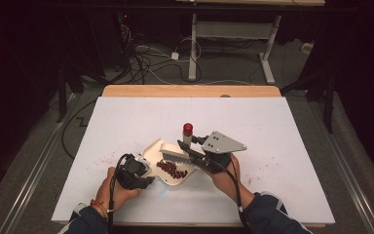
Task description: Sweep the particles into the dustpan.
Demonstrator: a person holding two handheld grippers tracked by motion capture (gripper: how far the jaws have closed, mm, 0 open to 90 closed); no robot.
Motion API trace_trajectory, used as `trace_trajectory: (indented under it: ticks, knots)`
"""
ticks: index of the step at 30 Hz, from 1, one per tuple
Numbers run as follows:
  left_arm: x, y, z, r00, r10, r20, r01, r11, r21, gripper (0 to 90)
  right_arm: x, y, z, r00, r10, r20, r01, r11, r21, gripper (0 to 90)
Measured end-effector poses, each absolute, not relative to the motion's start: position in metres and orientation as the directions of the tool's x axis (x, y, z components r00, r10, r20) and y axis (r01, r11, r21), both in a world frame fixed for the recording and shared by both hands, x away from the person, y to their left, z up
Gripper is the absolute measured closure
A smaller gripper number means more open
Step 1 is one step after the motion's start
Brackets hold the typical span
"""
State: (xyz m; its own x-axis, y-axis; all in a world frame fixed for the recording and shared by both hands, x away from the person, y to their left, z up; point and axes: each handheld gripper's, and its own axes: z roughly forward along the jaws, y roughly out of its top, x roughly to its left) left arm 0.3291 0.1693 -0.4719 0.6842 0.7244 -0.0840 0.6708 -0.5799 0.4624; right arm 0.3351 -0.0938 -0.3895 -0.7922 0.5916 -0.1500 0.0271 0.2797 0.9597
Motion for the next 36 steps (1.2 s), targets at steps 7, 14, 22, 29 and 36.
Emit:
trace_trajectory:
  ticks: [7, 14, 22, 29, 36]
  knots:
    - [0.329, 0.170, -0.472, 0.686, 0.723, -0.082, 0.669, -0.583, 0.461, 63.8, 0.350, -0.109, -0.389, -0.679, 0.684, -0.266, -0.018, 0.346, 0.938, 70.2]
    - [0.330, 0.174, -0.472, 0.669, 0.739, -0.083, 0.681, -0.565, 0.466, 63.8, 0.362, -0.119, -0.397, -0.679, 0.706, -0.201, 0.048, 0.316, 0.947, 70.3]
    - [0.330, 0.172, -0.473, 0.653, 0.754, -0.073, 0.688, -0.551, 0.472, 63.9, 0.349, -0.096, -0.403, -0.710, 0.673, -0.207, 0.050, 0.342, 0.938, 70.3]
    - [0.329, 0.163, -0.474, 0.604, 0.794, -0.072, 0.715, -0.499, 0.490, 63.8, 0.331, -0.073, -0.408, -0.712, 0.664, -0.229, 0.036, 0.359, 0.932, 70.3]
    - [0.328, 0.160, -0.473, 0.572, 0.817, -0.073, 0.726, -0.463, 0.508, 63.9, 0.320, -0.064, -0.408, -0.735, 0.647, -0.202, 0.046, 0.345, 0.937, 70.3]
